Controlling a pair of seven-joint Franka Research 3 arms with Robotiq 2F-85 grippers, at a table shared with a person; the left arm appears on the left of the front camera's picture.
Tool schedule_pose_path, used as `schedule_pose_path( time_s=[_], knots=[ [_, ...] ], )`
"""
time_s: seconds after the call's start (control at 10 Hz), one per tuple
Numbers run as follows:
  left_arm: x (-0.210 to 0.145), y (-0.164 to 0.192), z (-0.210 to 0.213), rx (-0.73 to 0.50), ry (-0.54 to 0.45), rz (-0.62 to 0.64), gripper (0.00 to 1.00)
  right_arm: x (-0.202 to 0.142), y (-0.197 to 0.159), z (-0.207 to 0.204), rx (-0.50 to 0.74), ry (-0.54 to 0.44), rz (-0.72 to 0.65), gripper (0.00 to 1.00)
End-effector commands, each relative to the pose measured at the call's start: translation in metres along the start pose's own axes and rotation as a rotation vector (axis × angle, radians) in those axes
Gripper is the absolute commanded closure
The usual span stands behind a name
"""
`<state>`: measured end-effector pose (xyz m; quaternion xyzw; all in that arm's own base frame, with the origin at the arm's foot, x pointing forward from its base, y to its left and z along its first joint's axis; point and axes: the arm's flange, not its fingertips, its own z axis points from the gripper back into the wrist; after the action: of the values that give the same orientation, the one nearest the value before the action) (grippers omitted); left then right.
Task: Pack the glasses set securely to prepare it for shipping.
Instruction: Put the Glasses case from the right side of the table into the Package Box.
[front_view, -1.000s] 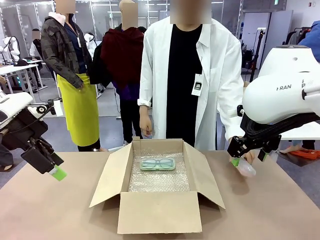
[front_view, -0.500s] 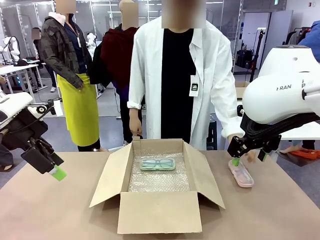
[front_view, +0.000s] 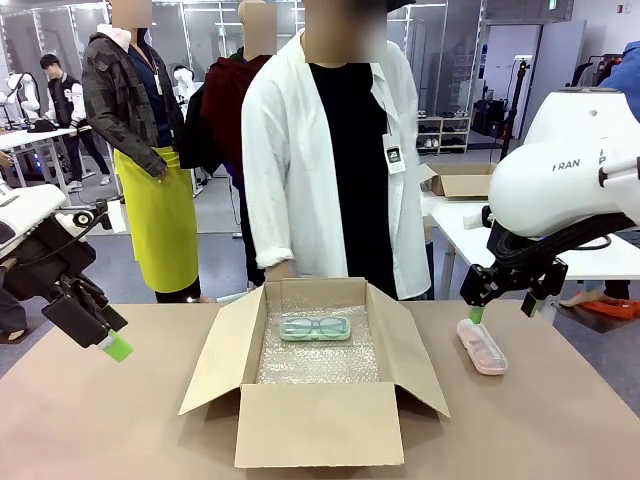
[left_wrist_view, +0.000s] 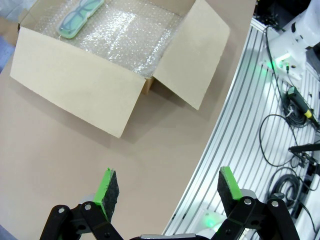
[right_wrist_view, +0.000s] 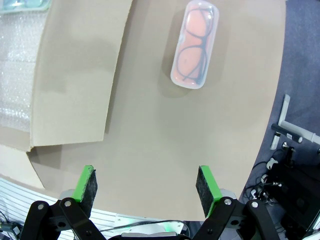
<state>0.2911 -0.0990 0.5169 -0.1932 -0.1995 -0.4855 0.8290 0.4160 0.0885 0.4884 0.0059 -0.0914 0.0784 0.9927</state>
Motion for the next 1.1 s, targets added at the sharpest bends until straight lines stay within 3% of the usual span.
schedule_pose_path(
  time_s=[0.0,0.5,1.0],
  knots=[
    [-0.001,0.000,0.002,-0.026,-0.012,-0.017,0.00,0.019,-0.006,-0.004,-0.019,0.018,-0.071,0.00],
    [-0.001,0.000,0.002,-0.026,-0.012,-0.017,0.00,0.077,-0.040,-0.071,-0.034,0.006,-0.189,0.00],
    [-0.001,0.000,0.002,-0.026,-0.012,-0.017,0.00,0.108,-0.068,-0.146,-0.042,-0.027,-0.215,0.00]
  ],
)
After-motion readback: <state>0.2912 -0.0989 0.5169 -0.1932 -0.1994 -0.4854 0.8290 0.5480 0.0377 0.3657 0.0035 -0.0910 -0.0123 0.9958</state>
